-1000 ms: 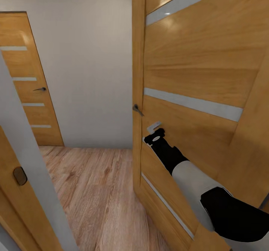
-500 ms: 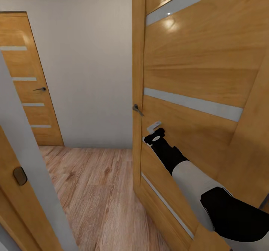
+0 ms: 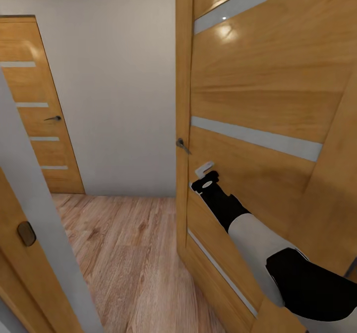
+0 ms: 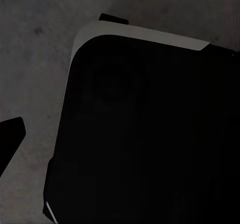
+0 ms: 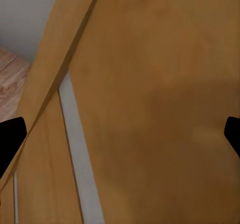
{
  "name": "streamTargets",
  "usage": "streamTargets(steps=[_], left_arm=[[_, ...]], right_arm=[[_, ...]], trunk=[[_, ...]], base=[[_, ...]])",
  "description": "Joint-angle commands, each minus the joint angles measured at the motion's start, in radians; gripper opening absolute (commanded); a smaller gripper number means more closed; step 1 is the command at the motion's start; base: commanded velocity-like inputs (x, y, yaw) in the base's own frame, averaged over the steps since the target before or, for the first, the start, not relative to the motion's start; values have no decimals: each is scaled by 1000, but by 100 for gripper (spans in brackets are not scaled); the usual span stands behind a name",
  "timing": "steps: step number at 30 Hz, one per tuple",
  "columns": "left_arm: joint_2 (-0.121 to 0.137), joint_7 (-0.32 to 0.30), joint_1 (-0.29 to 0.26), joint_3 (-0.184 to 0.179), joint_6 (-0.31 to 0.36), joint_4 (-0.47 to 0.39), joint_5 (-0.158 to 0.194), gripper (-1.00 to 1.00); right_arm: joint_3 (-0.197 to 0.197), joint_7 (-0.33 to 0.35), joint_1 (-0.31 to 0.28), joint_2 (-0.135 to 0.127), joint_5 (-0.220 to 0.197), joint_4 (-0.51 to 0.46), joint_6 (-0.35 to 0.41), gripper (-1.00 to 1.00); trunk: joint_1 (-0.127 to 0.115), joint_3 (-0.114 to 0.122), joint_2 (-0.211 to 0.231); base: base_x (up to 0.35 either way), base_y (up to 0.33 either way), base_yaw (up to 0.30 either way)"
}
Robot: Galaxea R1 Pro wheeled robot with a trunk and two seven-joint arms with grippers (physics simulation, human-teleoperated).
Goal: Move the two storage containers from the living room to the garage. In the garage, place one container on the floor and stack the other container on top of it (either order is fine).
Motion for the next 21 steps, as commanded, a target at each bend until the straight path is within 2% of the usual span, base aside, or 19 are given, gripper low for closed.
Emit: streamTargets(steps=[1, 8, 21], left_arm=[[0, 0, 0, -1, -2, 0, 5, 100], [2, 0, 0, -2, -1, 1, 6, 100], [3, 0, 0, -1, -1, 1, 6, 100]], right_arm=[[0, -5, -1, 0, 14, 0, 9, 100], [0, -7, -1, 0, 16, 1, 8, 100], [0, -62, -1, 0, 18, 2, 8, 100]], trunk=[[0, -1, 0], [0, -1, 0], [0, -1, 0]], base=[[83, 0, 0], [281, 0, 0], [313, 0, 0]])
